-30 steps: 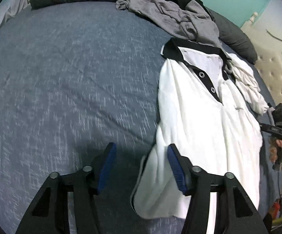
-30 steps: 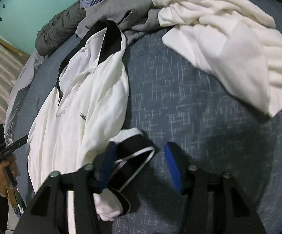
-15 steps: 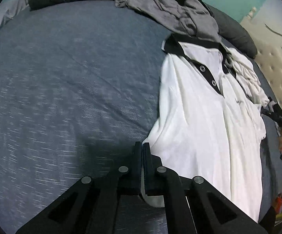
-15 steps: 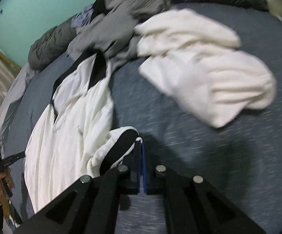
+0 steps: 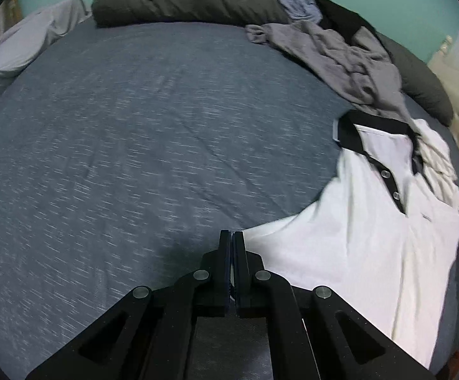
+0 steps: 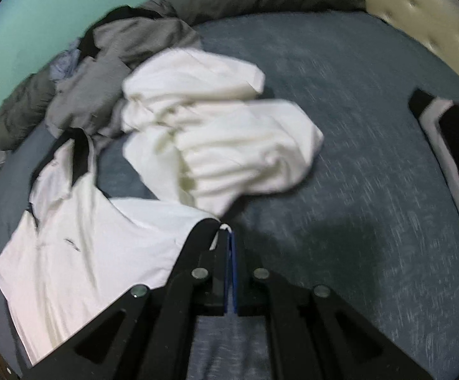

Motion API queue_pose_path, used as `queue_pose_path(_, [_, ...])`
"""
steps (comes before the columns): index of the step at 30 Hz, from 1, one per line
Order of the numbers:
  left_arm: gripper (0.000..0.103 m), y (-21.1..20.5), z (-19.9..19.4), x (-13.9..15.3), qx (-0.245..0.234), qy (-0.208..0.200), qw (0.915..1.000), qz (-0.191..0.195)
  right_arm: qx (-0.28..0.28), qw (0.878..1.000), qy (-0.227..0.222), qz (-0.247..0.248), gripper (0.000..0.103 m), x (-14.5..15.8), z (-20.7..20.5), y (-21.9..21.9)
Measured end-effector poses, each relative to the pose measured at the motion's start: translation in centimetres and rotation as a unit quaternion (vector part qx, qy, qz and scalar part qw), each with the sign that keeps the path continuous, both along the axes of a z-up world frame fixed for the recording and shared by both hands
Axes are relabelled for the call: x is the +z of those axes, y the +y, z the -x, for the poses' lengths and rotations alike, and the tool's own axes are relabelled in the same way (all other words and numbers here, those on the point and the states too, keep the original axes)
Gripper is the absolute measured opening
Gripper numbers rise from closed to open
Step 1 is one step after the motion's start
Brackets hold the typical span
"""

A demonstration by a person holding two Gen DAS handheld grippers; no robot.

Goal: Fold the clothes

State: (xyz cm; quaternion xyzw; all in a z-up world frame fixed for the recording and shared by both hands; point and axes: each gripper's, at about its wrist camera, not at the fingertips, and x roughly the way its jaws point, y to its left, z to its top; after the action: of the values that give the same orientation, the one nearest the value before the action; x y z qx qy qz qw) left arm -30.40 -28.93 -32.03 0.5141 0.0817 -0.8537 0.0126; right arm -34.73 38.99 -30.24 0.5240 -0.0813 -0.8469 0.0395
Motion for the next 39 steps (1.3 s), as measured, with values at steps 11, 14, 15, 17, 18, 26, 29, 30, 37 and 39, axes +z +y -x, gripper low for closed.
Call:
queue_pose_path(11, [0.009,0.9,-0.4,-0.4,0.014,0.004,0.9999,0.005,0.006,0.999,0.005,0.039,0.030,0.8,1.9,2.4])
queue_pose_path(14, [0.026,0.5,-1.0,0.3,0.035,0.022,0.9991,-0.005,0.022,0.998,0.028,0.043,0.048,1.9,3.4,1.6])
queue_pose_path(15, [0.028,0.6,-1.2,0.6,0.039,0.031,0.9987,-0.006,0.034,0.998,0.022,0.040,0.052,1.7,4.1,0.8])
queue_pose_path(17, [0.028,1.0,-1.6,0.9,0.040,0.041,0.9983,-0.004,0.056,0.998,-0.005,0.024,0.058,0.8,5.4,-1.2])
queue_pose_path(18, [0.028,1.3,-1.8,1.0,0.041,0.049,0.9980,-0.005,0.063,0.998,-0.014,0.014,0.058,0.2,6.0,-2.1])
queue_pose_path(26, [0.028,4.3,-3.5,0.4,0.043,0.103,0.9937,-0.005,0.052,0.994,-0.039,-0.091,0.055,-4.3,9.5,-6.3])
queue_pose_path(29, [0.028,5.6,-4.1,-1.0,0.043,0.111,0.9928,-0.008,0.045,0.993,-0.019,-0.107,0.039,-4.3,10.0,-6.4])
queue_pose_path(30, [0.028,6.0,-4.4,-1.6,0.043,0.113,0.9926,-0.010,0.042,0.993,-0.011,-0.110,0.032,-4.2,10.2,-6.3])
queue_pose_path(37, [0.028,7.8,-5.8,-4.0,0.035,0.110,0.9931,-0.016,0.021,0.986,0.036,-0.162,0.020,-2.9,13.2,-5.4])
queue_pose_path(39, [0.028,8.0,-6.0,-4.2,0.032,0.109,0.9934,-0.017,0.004,0.986,0.034,-0.165,0.019,-2.9,14.7,-4.5])
